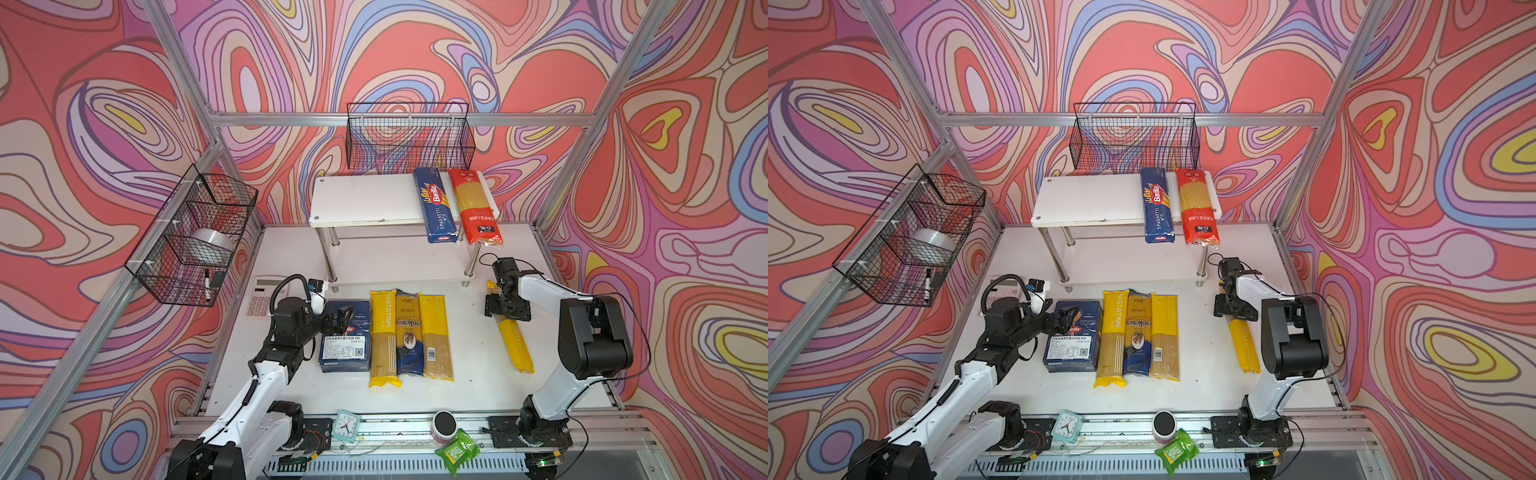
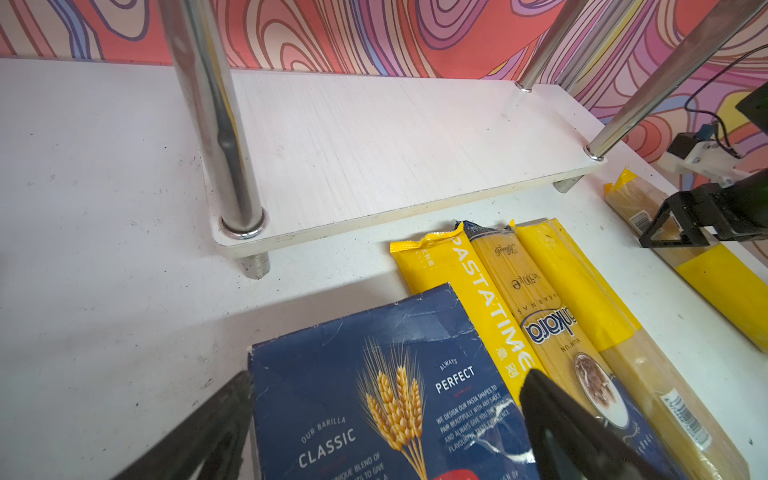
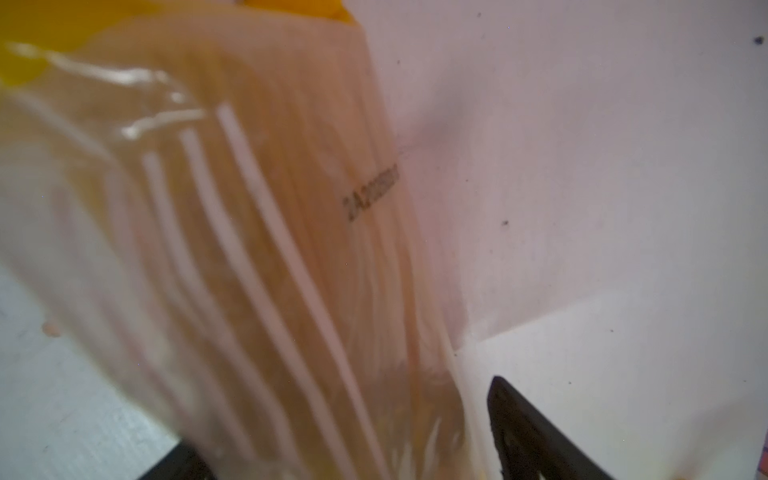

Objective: Place and organize the pasta boxes and bags onto the shelf
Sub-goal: 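Lower the right gripper and close it on the yellow spaghetti bag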

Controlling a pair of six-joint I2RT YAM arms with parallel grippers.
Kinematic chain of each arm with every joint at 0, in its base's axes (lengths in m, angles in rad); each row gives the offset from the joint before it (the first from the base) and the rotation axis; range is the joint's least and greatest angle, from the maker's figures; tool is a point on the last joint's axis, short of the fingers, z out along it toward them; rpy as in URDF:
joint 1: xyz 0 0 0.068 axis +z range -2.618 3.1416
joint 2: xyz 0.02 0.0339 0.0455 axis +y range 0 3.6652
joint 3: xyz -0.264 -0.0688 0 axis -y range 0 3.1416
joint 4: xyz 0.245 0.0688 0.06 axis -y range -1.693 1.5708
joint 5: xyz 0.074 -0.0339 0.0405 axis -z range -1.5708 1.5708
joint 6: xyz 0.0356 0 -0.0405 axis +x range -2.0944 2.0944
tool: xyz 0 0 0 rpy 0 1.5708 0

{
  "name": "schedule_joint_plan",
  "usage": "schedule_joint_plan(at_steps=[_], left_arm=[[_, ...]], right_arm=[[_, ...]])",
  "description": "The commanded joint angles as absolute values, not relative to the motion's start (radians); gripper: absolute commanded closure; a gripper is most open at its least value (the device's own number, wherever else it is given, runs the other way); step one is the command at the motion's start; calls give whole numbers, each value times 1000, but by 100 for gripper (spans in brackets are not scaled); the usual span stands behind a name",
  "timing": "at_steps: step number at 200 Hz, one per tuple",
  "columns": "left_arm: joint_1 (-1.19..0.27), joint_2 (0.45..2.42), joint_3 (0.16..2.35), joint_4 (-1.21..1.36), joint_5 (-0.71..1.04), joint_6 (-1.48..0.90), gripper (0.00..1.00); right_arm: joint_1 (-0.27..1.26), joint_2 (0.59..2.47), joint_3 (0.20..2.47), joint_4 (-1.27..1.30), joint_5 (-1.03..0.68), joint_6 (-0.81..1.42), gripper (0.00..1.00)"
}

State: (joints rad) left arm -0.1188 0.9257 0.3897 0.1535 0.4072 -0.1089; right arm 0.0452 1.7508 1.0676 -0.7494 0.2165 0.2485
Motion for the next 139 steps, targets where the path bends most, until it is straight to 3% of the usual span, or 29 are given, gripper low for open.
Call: schedule_joint_plan(at_steps=[1,43,139], left_arm=[[-123,937,408,158,406,-110,0],[-124,935,408,158,406,-110,0],[-124,918,397,163,403,-111,0]], right_arm=[[44,1796,1094,-765,222,229,16],[44,1778,1082,-771,153,243,28],[44,1793,1116,-881,170,307,31]])
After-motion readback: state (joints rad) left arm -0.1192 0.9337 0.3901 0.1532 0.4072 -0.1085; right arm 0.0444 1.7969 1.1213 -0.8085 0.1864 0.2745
